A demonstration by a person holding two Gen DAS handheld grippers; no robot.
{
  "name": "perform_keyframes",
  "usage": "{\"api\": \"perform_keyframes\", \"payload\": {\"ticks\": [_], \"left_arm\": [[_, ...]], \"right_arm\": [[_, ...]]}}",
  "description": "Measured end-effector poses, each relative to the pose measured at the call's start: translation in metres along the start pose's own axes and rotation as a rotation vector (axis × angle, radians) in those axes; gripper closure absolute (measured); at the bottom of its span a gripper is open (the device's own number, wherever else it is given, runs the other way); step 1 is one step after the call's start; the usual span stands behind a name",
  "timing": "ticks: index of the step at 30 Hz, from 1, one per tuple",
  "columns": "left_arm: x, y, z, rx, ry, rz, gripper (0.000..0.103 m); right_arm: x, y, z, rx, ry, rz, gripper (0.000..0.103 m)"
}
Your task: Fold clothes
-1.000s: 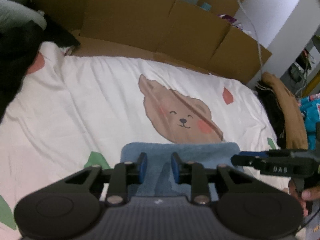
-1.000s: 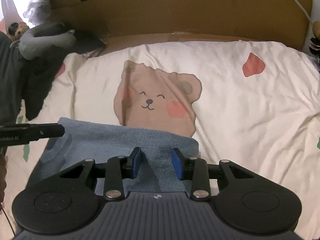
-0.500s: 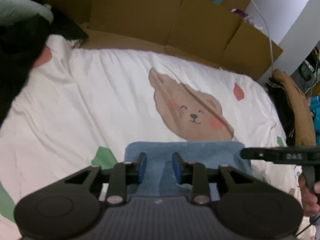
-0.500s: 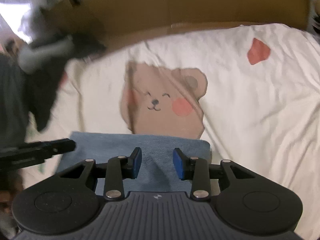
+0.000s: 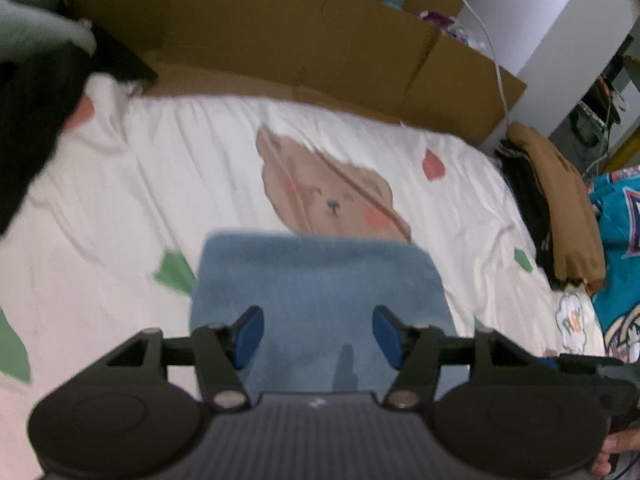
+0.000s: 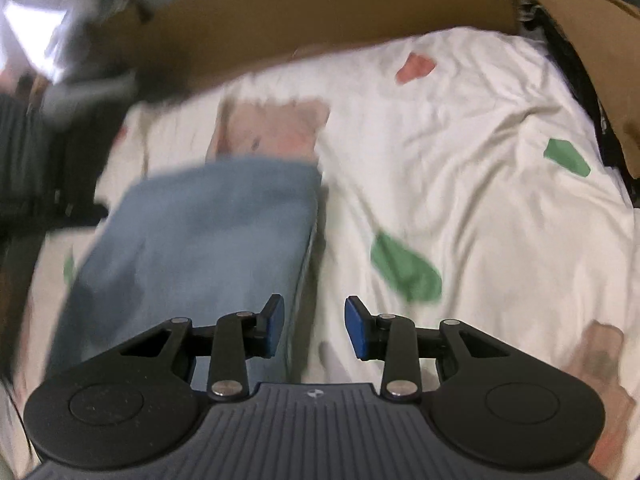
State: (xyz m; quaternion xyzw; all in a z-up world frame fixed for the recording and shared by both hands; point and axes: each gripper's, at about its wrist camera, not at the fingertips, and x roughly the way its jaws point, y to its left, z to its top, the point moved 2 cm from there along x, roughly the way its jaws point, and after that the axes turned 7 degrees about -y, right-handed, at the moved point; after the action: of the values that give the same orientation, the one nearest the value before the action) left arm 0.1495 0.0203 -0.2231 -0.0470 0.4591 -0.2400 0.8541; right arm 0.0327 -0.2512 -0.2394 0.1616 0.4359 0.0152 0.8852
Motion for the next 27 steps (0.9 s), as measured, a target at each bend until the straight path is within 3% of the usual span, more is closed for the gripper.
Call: {"api": "perform_keyframes", "payload": {"ticks": [5,9,22,27], "left_arm": [[0.014,0.011,-0.024,-0.013,0.028,0.04,0.043],[0.021,0.013,-0.029,0.024,0.036,0.042,0.043],[0.022,0.02,-0.034,0.037,0.006,0.009,0.043],[0.022,0.024,-0.035,0.032,0.002,-0.006,0.043]], "right_arm": [[-0.007,0.016,-0.038,-0.236,0.141,0.076,0.068],[-0.007,0.031,-0.067,-0.417,0.206,0.106,0.068],[-0.002,0.047,-0.083,-0.47,0.163,0.131,0.068],[-0.004,0.062,-0.083,-0.559,0.069,0.074,0.068]]}}
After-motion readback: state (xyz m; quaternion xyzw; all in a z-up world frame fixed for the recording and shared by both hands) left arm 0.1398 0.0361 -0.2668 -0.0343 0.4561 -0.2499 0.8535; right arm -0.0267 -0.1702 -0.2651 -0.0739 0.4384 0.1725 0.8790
